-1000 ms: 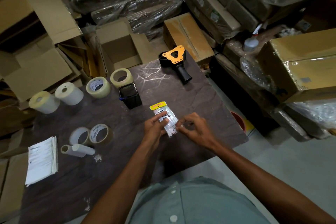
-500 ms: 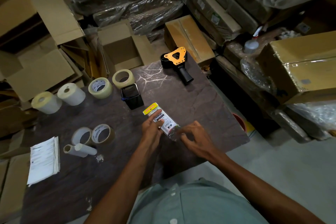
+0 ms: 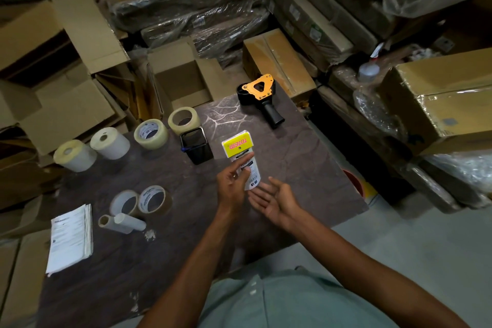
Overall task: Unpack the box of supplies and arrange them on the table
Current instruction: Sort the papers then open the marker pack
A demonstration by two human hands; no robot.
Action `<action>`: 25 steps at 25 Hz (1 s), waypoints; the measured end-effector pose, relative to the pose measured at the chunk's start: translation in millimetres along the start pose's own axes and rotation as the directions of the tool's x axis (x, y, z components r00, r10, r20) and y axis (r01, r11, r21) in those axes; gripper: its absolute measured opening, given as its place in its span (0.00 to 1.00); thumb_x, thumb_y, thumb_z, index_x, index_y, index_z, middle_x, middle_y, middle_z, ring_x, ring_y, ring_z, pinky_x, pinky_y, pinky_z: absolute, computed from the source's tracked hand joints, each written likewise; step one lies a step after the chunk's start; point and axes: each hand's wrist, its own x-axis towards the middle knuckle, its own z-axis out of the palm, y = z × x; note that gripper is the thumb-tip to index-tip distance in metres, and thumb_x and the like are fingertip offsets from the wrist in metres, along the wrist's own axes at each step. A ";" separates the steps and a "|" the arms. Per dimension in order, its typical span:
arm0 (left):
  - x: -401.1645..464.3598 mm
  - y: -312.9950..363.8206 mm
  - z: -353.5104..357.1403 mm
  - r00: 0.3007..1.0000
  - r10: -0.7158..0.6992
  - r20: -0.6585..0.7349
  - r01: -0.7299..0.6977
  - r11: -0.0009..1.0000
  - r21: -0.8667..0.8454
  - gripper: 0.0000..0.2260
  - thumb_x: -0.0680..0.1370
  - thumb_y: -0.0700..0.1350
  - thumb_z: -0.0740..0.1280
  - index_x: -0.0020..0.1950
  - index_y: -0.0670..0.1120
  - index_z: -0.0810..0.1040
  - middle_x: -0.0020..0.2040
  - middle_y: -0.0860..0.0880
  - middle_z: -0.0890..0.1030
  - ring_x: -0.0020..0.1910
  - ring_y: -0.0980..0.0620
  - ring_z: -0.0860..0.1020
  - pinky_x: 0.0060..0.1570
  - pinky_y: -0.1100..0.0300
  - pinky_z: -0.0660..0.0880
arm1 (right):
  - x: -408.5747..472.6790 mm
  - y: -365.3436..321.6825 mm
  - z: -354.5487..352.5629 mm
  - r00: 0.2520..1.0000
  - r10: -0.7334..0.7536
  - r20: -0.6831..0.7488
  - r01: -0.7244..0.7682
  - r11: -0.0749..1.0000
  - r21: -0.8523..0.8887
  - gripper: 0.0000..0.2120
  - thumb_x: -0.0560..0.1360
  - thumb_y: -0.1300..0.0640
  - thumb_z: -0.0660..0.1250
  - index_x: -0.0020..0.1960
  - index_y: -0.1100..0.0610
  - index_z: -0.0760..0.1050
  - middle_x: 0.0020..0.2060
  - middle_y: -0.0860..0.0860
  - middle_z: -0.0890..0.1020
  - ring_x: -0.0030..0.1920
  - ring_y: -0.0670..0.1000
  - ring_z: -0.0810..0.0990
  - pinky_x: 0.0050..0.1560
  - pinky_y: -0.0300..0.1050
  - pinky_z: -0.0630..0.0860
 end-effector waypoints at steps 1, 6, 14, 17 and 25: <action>-0.7 3.9 1.1 0.999 0.036 0.009 -0.036 0.999 0.019 0.18 0.77 0.29 0.63 0.61 0.47 0.81 0.62 0.46 0.81 0.56 0.58 0.81 0.51 0.65 0.77 | 0.3 -0.5 2.0 1.000 -0.003 -0.002 0.003 1.000 0.013 0.17 0.81 0.50 0.58 0.56 0.62 0.77 0.52 0.62 0.82 0.53 0.57 0.81 0.57 0.50 0.76; 0.4 12.6 1.1 0.986 0.148 -0.074 -0.146 0.989 0.029 0.16 0.77 0.32 0.66 0.57 0.50 0.83 0.56 0.54 0.84 0.56 0.58 0.80 0.56 0.59 0.78 | 3.6 -3.8 6.6 0.999 -0.038 -0.019 0.039 0.999 0.023 0.18 0.80 0.45 0.60 0.53 0.60 0.76 0.49 0.59 0.81 0.49 0.54 0.80 0.47 0.46 0.78; 10.7 0.9 -7.6 0.985 0.085 -0.153 -0.084 0.996 0.007 0.12 0.77 0.42 0.68 0.58 0.53 0.83 0.62 0.48 0.80 0.62 0.43 0.78 0.59 0.35 0.75 | 6.3 -9.0 3.7 0.999 -0.051 -0.010 0.052 0.993 0.102 0.11 0.77 0.58 0.62 0.53 0.65 0.76 0.50 0.62 0.82 0.46 0.57 0.82 0.41 0.45 0.83; 14.4 0.1 -11.4 0.984 0.064 -0.164 -0.067 0.998 -0.015 0.12 0.76 0.41 0.68 0.59 0.51 0.83 0.63 0.46 0.80 0.63 0.41 0.78 0.59 0.33 0.75 | 5.5 -10.7 0.9 0.998 -0.053 0.035 0.051 0.996 0.079 0.11 0.77 0.57 0.61 0.53 0.64 0.76 0.52 0.64 0.82 0.47 0.58 0.83 0.42 0.47 0.84; 21.1 -1.2 -25.7 0.981 -0.008 -0.195 -0.011 0.995 -0.096 0.14 0.76 0.36 0.69 0.58 0.51 0.83 0.63 0.45 0.80 0.63 0.40 0.78 0.61 0.35 0.75 | 1.6 -11.4 -10.6 0.977 -0.028 0.210 0.050 0.994 -0.099 0.19 0.76 0.59 0.70 0.64 0.67 0.75 0.60 0.64 0.81 0.57 0.57 0.82 0.45 0.42 0.83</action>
